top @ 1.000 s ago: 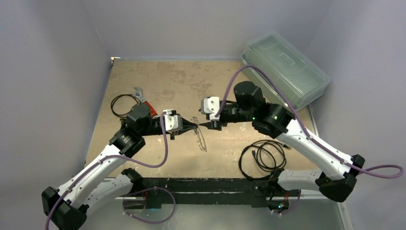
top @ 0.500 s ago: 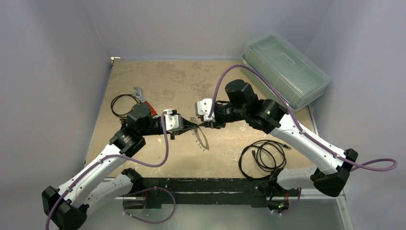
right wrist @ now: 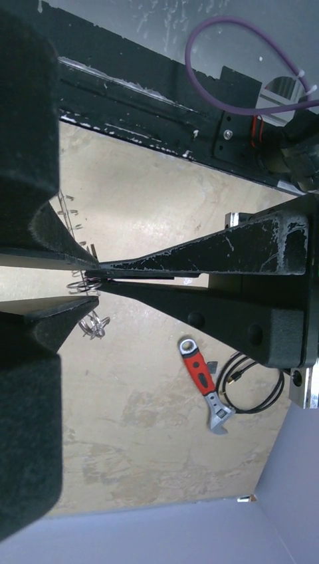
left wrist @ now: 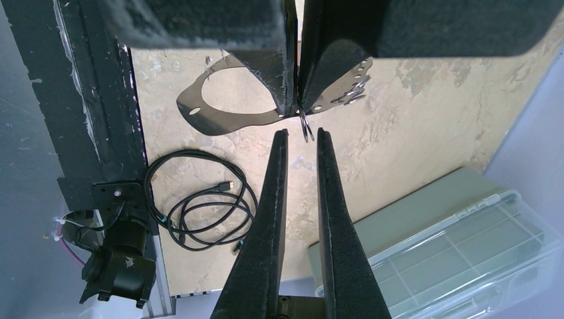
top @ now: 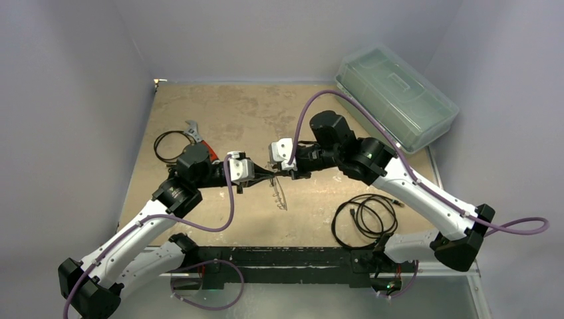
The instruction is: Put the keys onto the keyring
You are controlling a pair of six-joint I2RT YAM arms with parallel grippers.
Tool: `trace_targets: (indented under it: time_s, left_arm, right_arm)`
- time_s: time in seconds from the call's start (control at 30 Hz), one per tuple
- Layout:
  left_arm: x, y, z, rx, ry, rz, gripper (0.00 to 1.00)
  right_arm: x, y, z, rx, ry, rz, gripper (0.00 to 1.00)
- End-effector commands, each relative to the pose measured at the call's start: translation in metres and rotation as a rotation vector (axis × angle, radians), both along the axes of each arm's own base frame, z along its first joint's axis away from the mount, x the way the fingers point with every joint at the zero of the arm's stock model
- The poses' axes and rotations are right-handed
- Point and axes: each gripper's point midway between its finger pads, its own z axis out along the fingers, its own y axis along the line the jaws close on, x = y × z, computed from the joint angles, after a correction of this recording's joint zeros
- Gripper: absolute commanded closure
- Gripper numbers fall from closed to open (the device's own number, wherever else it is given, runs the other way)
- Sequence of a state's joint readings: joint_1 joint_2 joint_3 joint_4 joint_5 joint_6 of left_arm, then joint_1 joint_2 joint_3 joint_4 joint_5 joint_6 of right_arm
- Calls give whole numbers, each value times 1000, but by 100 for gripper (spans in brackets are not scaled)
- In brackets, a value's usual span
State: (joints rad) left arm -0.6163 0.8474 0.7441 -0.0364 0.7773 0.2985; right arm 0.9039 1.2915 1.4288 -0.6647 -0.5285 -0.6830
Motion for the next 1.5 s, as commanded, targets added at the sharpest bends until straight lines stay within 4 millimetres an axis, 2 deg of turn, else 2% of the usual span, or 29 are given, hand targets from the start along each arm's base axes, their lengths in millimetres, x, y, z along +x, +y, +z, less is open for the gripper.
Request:
trace_targets:
  time_s: [0.0,0.23,0.4,0.6,0.8,1.13,1.3,1.33,1.37,1.47]
  left_arm:
    - [2,0,30,-51,-82,1,100]
    - [1,0,30,-52,-84,-4,100]
    - [0,0,31,-53,-87,-5,100]
    - [-3,1,32,-57,-92,-15,100]
    - [-3,2,34,-59,-103,-14,100]
    - [-3,1,33,-57,-100,-16,100]
    - [-3,1,34,-59,-101,-13,100]
    - [-2,2,34,-59,-106,-6,100]
    - [-2,3,35,-61,-110,1,94]
    - [-3,6,39,-77,-130,15,64]
  right_arm:
    - [-2,9,6,30,-15,35,78]
    - [0,12,-1,12,-12,29,79]
    - [2,12,-5,-3,-16,18,86]
    - [5,7,-10,-16,-28,-7,86]
    - [6,0,-10,-24,-37,-33,82]
    - [2,6,-7,-4,-31,2,85]
    - [-1,11,0,32,-44,33,100]
    - [-1,12,3,46,-51,32,100]
    - [0,12,6,64,-57,27,100]
    - [-2,13,17,142,-95,23,100]
